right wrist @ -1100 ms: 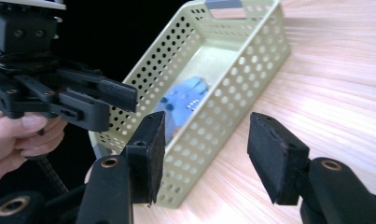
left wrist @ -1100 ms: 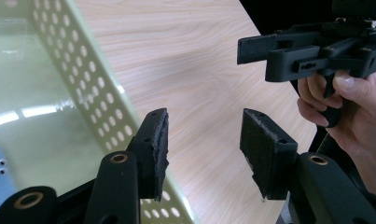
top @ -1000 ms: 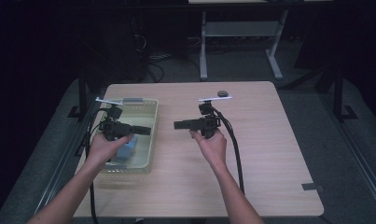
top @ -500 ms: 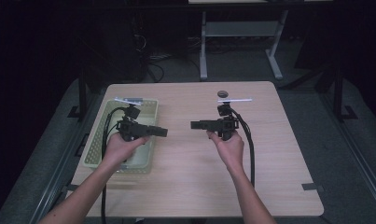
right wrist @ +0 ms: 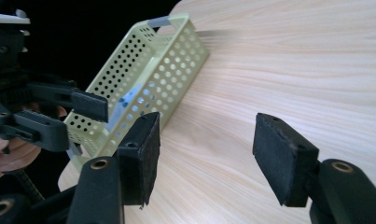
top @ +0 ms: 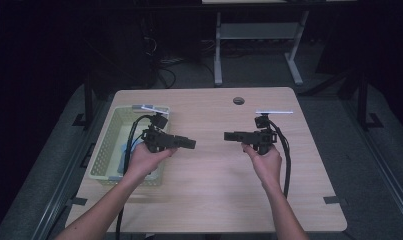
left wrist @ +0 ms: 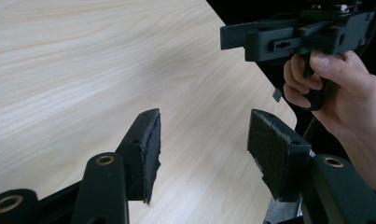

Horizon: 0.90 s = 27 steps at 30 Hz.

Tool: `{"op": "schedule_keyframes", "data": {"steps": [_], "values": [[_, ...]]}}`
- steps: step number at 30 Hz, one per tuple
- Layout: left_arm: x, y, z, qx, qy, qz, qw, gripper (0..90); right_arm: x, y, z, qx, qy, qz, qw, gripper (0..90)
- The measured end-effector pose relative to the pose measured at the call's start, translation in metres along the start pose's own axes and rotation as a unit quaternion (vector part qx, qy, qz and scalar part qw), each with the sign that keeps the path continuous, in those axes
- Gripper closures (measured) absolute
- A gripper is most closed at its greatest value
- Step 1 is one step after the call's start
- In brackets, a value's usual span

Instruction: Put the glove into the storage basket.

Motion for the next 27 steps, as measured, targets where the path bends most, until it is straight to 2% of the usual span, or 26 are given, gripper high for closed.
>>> {"op": "schedule_keyframes", "data": {"steps": [5, 9, 11, 13, 23, 27], "values": [[0.002, 0.010, 0.008, -0.003, 0.000, 0.007, 1.0000, 41.1, -0.004, 0.009, -0.016, -0.010, 0.010, 0.009, 0.9999, 39.7], [0.001, 0.016, 0.014, -0.006, -0.001, 0.012, 0.9999, 40.5, -0.006, 0.014, -0.022, -0.016, 0.008, 0.010, 0.9998, 38.3], [-0.001, 0.022, 0.019, -0.011, -0.005, 0.013, 0.9998, 40.1, -0.008, 0.016, -0.027, -0.018, 0.012, 0.014, 0.9997, 37.9], [-0.004, 0.027, 0.025, -0.014, -0.013, 0.023, 0.9995, 39.4, -0.011, 0.021, -0.034, -0.022, 0.016, 0.019, 0.9994, 36.8], [-0.014, 0.043, 0.046, -0.017, -0.023, 0.034, 0.9990, 34.9, -0.023, 0.040, -0.058, -0.037, 0.026, 0.034, 0.9984, 35.3], [-0.017, 0.050, 0.054, -0.020, -0.023, 0.032, 0.9990, 33.1, -0.029, 0.046, -0.067, -0.042, 0.030, 0.039, 0.9979, 34.5]]}}
Point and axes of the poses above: each handheld gripper's, and its own axes: z roughly forward along the jaws, x roughly out of its top, y roughly to its right, the point moved 7 cm from there along z, roughly forward along the jaws, and after that the axes turned 13 degrees about x, right-handed, at the moved point
